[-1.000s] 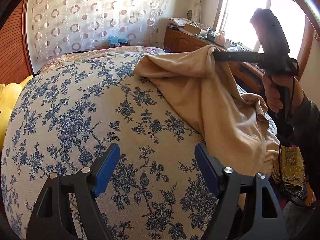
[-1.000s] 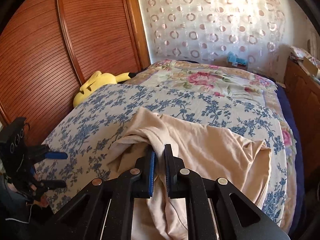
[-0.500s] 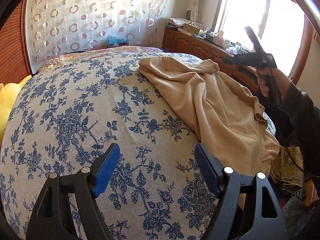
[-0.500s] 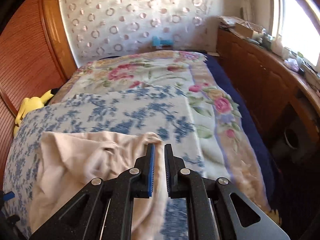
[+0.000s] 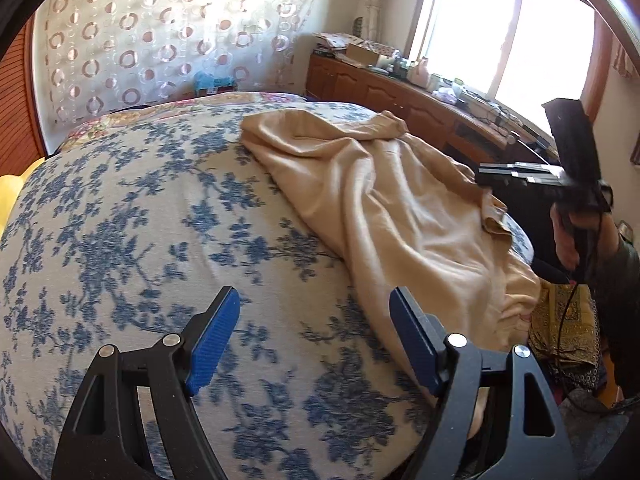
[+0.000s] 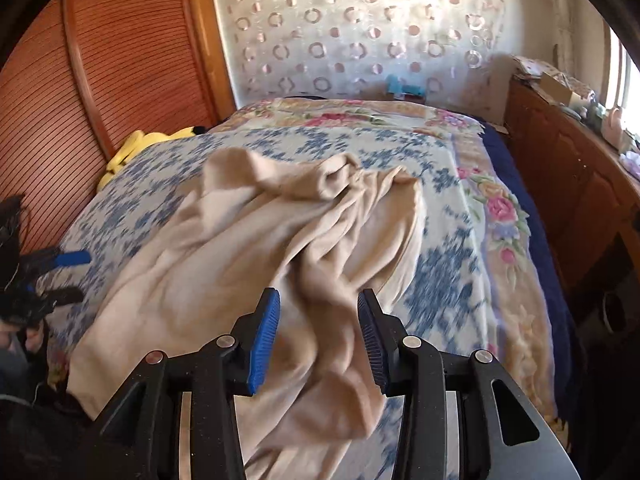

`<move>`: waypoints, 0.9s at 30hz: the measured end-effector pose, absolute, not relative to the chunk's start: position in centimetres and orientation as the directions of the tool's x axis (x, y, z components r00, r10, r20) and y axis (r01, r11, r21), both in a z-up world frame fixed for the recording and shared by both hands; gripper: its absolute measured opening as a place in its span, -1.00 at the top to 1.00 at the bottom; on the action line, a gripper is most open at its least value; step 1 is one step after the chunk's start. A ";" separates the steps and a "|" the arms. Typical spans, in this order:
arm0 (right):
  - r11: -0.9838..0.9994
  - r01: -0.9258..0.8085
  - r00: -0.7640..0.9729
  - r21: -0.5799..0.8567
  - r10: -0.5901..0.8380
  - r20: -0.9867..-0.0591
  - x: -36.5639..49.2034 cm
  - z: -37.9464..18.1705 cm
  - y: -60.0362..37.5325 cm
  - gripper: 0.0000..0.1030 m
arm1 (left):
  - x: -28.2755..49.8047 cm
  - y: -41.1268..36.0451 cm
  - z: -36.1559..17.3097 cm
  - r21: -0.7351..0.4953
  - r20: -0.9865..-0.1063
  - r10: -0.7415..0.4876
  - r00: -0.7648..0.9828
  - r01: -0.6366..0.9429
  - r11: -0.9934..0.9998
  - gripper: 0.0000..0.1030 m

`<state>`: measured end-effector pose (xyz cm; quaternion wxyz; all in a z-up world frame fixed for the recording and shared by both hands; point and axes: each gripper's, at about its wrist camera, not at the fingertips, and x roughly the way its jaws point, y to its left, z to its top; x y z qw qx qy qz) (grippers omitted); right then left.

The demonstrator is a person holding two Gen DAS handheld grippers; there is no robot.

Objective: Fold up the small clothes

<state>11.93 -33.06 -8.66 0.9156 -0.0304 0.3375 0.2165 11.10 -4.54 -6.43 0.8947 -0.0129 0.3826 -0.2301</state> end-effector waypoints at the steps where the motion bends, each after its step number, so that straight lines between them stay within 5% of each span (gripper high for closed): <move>1: 0.904 -0.416 0.677 0.095 0.378 -0.631 11.3 -8.9 -33.3 0.18 | 11.0 -5.0 -6.4 -0.198 -0.679 -0.426 0.597 0.410 0.890 -0.52; 14: 0.903 -0.420 0.671 0.090 0.376 -0.639 9.8 -10.3 -30.9 0.21 | 10.3 -7.5 -7.4 -0.201 -0.702 -0.449 0.553 0.451 0.870 -0.52; 16: 0.896 -0.436 0.662 0.080 0.380 -0.646 9.5 -10.7 -30.8 0.85 | 10.3 -7.7 -7.5 -0.202 -0.703 -0.451 0.550 0.454 0.868 -0.52; 27: 0.955 -0.282 0.746 0.093 0.280 -0.604 5.3 -9.6 -36.8 0.90 | 9.5 -8.1 -7.4 -0.209 -0.703 -0.465 0.538 0.468 0.859 -0.52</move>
